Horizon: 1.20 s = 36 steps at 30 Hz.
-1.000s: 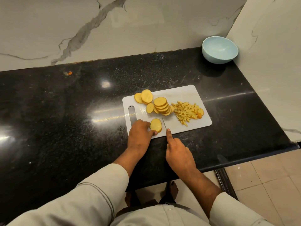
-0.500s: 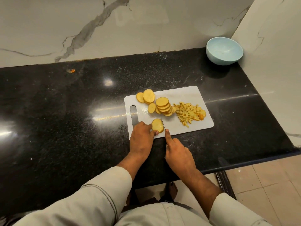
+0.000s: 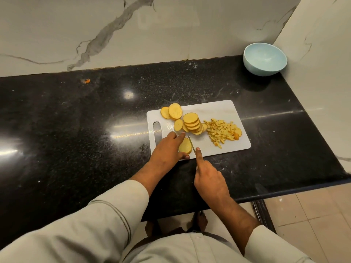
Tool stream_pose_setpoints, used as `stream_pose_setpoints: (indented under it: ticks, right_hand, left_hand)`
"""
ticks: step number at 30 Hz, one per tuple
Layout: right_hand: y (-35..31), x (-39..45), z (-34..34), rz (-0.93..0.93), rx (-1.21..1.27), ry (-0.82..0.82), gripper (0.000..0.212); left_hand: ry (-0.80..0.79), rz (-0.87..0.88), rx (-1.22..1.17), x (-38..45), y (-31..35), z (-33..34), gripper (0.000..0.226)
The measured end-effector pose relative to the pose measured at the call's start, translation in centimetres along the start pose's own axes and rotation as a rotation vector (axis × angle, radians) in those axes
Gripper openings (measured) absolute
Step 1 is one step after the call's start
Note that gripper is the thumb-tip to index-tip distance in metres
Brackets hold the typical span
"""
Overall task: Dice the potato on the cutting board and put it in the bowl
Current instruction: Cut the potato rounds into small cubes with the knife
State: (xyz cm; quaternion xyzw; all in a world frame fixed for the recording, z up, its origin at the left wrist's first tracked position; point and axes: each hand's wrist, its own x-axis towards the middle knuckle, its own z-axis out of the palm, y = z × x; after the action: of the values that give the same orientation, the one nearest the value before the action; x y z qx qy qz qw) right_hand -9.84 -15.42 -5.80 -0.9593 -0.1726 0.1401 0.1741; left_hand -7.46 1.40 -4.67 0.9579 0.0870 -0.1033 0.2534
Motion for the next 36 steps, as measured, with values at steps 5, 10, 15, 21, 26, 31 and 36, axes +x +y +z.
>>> stream_pose_setpoints:
  ticks: [5,10,15,21,26,31,36]
  right_hand:
    - [-1.0,0.9,0.0,0.026,-0.029,0.0,0.06]
    - [-2.0,1.1,0.3,0.013,-0.057,-0.013,0.062]
    - [-2.4,1.6,0.5,0.025,-0.05,-0.065,0.068]
    - [-2.3,2.1,0.5,0.019,-0.073,-0.117,0.073]
    - [-1.6,0.3,1.0,0.036,-0.127,-0.146,0.076]
    - [-0.1,-2.3,1.1,0.041,-0.138,-0.161,0.076]
    - [1.4,-4.8,0.5,0.018,-0.114,-0.153,0.072]
  left_hand:
    - [-0.027,-0.027,0.078,1.0,0.7,-0.5,0.062]
    - [-0.048,-0.036,0.186,1.2,1.7,-0.6,0.041]
    - [-0.057,-0.012,0.266,1.8,2.0,-0.5,0.03]
    - [-0.039,-0.021,0.246,2.2,1.9,-0.5,0.025]
    - [-0.036,-0.037,0.213,2.3,2.0,-0.6,0.024]
    - [-0.054,-0.062,0.164,2.2,2.0,-0.5,0.038]
    - [-0.028,-0.046,0.112,1.6,1.4,-0.1,0.047]
